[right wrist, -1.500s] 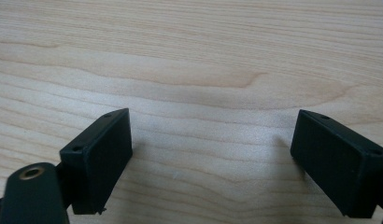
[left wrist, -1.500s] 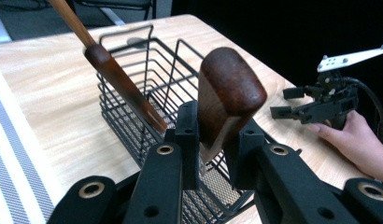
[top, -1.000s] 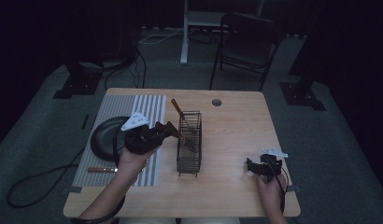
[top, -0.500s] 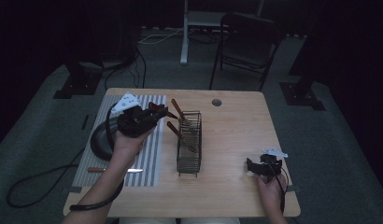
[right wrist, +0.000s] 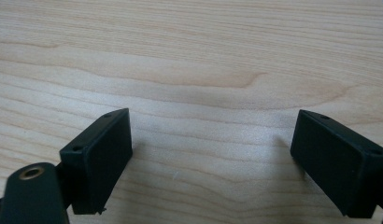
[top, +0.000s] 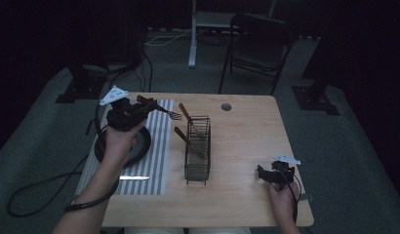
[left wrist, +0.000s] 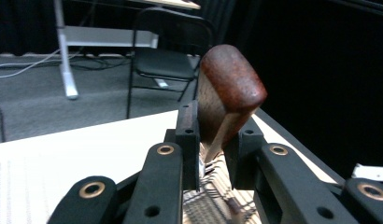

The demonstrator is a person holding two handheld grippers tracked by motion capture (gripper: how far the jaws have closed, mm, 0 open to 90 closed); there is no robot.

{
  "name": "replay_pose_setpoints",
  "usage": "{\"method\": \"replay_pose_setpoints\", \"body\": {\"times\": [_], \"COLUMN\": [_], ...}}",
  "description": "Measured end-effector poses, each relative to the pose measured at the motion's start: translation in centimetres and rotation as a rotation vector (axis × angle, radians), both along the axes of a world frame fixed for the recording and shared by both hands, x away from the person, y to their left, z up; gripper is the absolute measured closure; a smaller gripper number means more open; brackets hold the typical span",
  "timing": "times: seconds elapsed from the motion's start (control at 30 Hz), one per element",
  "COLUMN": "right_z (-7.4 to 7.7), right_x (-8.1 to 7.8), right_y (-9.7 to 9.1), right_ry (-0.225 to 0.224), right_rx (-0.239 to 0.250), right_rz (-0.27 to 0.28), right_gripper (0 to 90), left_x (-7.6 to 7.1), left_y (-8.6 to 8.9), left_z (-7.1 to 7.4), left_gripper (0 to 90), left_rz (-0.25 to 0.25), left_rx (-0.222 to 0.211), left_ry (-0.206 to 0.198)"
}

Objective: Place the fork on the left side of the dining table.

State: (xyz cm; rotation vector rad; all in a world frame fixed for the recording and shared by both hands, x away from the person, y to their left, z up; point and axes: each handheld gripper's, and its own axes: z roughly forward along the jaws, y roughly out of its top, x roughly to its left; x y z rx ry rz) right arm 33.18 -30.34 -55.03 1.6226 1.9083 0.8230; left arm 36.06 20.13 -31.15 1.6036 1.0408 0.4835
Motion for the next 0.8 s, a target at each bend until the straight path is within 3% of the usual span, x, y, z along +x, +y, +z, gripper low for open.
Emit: {"method": "replay_pose_setpoints", "body": {"times": [0.3,0.53,0.8], "right_z": [0.0,0.0,0.0], "right_x": [0.0,0.0,0.0], "right_y": [0.0,0.0,0.0], "right_ry": [0.000,0.001,0.001], "right_rx": [0.001,0.002,0.001], "right_rz": [-0.001,-0.001,-0.001], "right_gripper": [12.3,12.3,12.3], "left_x": [2.2,4.2,6.5], "left_y": [4.0,6.0,7.6], "left_z": [-1.9,-3.3,-5.4], "left_gripper": [77.4,77.3,77.3], "left_rz": [0.075,0.126,0.124], "left_rx": [-0.018,0.003,-0.013], "left_ry": [0.048,0.088,0.120]}}
